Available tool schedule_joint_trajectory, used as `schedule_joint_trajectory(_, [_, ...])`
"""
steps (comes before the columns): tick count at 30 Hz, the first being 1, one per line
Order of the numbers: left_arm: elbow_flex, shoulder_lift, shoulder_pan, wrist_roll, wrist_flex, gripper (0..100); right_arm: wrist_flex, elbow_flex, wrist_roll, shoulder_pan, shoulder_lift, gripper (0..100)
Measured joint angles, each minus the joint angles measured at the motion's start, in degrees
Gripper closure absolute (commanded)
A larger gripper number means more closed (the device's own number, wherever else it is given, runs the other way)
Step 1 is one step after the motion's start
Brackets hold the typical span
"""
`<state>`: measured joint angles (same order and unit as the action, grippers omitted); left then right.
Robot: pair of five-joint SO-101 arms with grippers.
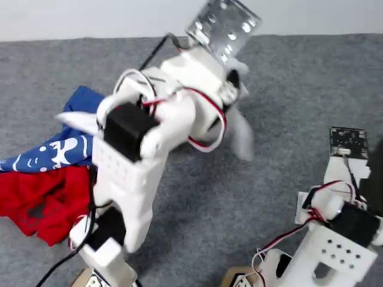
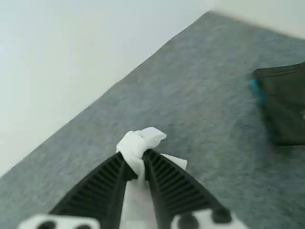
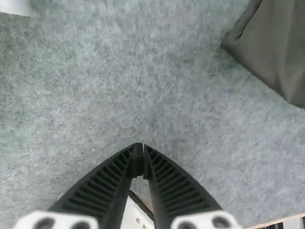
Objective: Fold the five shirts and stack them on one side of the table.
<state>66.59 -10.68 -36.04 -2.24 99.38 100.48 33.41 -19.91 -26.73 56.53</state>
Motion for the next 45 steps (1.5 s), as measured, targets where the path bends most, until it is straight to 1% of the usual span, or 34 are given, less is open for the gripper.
schedule_joint_trajectory(3, [-4.48, 3.08, -0.44, -0.26, 0.0, 100, 0.0, 0.18, -0.18, 0.0, -0.18, 98.9])
schedule_joint_trajectory(6, [-11.96, 5.71, 1.67, -1.49, 0.0, 100, 0.0, 0.18, -0.18, 0.0, -1.32, 98.9])
schedule_joint_trajectory(14, [-37.1, 7.21, 12.66, -6.95, -0.09, 100, 0.0, 0.18, -0.18, 0.79, -4.31, 98.9])
schedule_joint_trajectory(17, [-44.31, 7.21, 17.49, -7.82, -1.23, 100, 0.0, 0.18, -0.18, 4.04, -6.86, 98.9])
schedule_joint_trajectory(21, [-50.2, 5.89, 24.44, -8.35, -4.57, 100, 0.0, 0.18, -0.18, 13.1, -11.43, 98.9])
schedule_joint_trajectory(27, [-52.57, -0.18, 34.2, -11.6, -7.91, 100, 0.0, 0.18, -0.18, 27.69, -19.78, 98.9])
schedule_joint_trajectory(31, [-52.57, -5.19, 39.21, -12.92, -8.7, 100, -0.7, 0.18, -0.18, 33.93, -27.25, 98.7])
schedule_joint_trajectory(34, [-52.57, -7.74, 40.97, -13.27, -9.85, 100, -3.96, -0.44, -0.18, 38.42, -33.23, 97.5])
schedule_joint_trajectory(38, [-52.57, -9.67, 42.29, -13.54, -11.78, 100, -8.0, -5.98, -0.18, 43.34, -41.58, 84.7])
schedule_joint_trajectory(40, [-52.57, -9.76, 42.46, -13.63, -12.66, 100, -8.0, -8.79, -0.26, 44.75, -46.15, 80.4])
schedule_joint_trajectory(45, [-52.57, -9.76, 42.46, -15.21, -13.36, 100, -8.18, -16.26, -0.53, 47.21, -55.38, 79.7])
